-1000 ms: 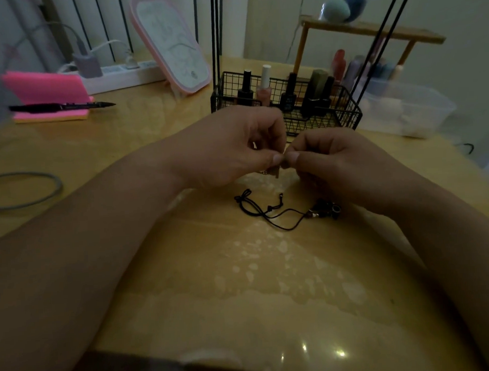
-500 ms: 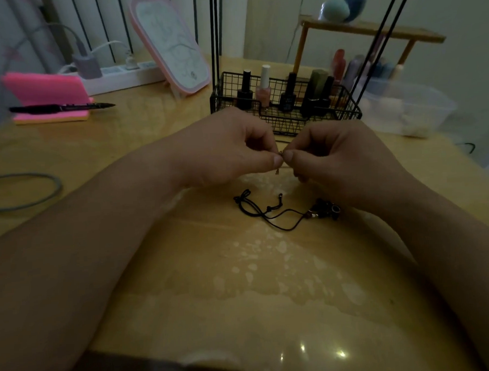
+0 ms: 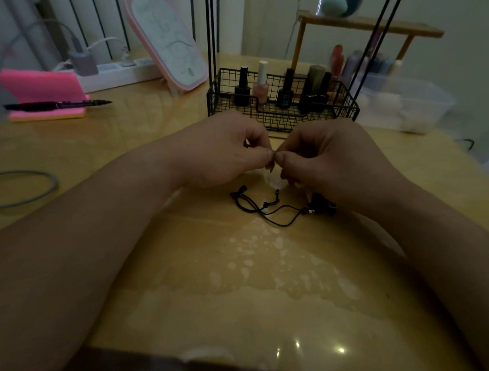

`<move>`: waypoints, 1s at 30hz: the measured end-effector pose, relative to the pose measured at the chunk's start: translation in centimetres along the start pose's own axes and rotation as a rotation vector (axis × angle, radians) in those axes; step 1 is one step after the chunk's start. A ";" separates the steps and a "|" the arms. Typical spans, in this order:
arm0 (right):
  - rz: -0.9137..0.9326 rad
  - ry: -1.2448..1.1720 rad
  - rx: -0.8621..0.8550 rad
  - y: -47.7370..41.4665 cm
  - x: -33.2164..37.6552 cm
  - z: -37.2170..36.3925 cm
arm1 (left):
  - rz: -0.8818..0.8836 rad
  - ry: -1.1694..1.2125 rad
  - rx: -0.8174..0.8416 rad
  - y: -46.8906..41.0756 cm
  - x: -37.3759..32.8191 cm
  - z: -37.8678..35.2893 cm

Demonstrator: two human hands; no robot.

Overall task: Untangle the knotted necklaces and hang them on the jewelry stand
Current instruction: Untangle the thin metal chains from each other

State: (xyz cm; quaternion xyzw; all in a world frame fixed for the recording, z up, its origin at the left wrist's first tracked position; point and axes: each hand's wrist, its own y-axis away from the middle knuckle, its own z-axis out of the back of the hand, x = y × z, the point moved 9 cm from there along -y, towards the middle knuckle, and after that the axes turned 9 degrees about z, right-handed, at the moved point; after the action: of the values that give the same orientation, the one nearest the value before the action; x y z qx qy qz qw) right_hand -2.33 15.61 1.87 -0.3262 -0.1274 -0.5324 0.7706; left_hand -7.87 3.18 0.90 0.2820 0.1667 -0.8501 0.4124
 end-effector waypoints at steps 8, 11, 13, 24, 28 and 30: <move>-0.047 -0.082 0.005 0.0 -0.5 -0.3 | -0.022 -0.007 -0.022 0.1 -0.1 0.0; -0.052 -0.088 0.006 0.1 -0.5 -0.2 | -0.035 0.001 -0.027 0.1 -0.2 0.1; -0.067 -0.117 0.007 0.1 -0.6 -0.2 | -0.045 0.012 -0.030 0.1 -0.3 0.2; -0.057 -0.110 0.012 0.0 -0.5 -0.3 | -0.066 0.056 -0.060 0.2 -0.8 0.2; -0.077 -0.179 0.053 0.0 -0.8 -0.5 | -0.055 0.112 -0.060 0.3 -0.9 0.3; -0.072 -0.191 0.051 0.0 -0.7 -0.4 | -0.034 0.158 -0.060 0.3 -0.9 0.2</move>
State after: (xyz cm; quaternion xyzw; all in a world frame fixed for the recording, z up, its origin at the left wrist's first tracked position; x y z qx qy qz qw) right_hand -2.68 15.91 1.17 -0.3512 -0.2255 -0.5228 0.7433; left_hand -7.22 3.43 1.57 0.3326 0.2290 -0.8268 0.3916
